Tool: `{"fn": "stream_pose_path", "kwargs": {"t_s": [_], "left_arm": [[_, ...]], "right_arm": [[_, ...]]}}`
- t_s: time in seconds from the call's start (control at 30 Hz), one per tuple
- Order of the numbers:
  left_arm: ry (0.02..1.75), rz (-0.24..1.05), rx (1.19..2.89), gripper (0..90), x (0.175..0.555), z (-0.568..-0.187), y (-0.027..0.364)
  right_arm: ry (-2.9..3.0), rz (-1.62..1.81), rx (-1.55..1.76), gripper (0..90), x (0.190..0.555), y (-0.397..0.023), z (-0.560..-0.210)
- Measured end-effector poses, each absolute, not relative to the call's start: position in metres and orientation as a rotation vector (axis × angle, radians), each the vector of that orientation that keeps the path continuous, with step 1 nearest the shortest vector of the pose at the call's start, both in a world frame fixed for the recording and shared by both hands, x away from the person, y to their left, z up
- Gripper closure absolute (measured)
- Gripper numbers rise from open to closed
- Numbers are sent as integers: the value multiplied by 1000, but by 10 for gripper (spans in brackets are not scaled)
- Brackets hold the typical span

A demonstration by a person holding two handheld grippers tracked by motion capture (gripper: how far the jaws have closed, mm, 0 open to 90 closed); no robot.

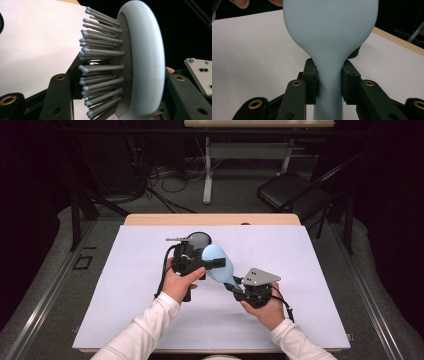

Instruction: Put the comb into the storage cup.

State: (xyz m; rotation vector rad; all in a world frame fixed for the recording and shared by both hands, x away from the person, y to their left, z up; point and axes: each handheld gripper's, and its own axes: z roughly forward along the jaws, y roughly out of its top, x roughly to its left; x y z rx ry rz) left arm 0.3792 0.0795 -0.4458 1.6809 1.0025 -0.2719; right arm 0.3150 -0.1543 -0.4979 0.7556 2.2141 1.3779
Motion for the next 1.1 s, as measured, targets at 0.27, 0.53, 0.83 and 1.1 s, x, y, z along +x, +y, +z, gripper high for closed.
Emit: {"fn": "stream_pose_path", "kwargs": {"t_s": [0.27, 0.53, 0.83, 1.1], "left_arm": [[1015, -291, 1676, 472, 380, -447, 80], [1032, -306, 1670, 476, 381, -447, 80], [1061, -321, 1657, 479, 382, -447, 79], [1078, -336, 1651, 480, 384, -448, 79]], "right_arm": [[2219, 1375, 760, 694, 315, -154, -498], [2219, 1380, 766, 693, 316, -154, -499], [2225, 1387, 784, 691, 317, -154, -499], [2229, 1397, 799, 688, 318, -155, -500]]}}
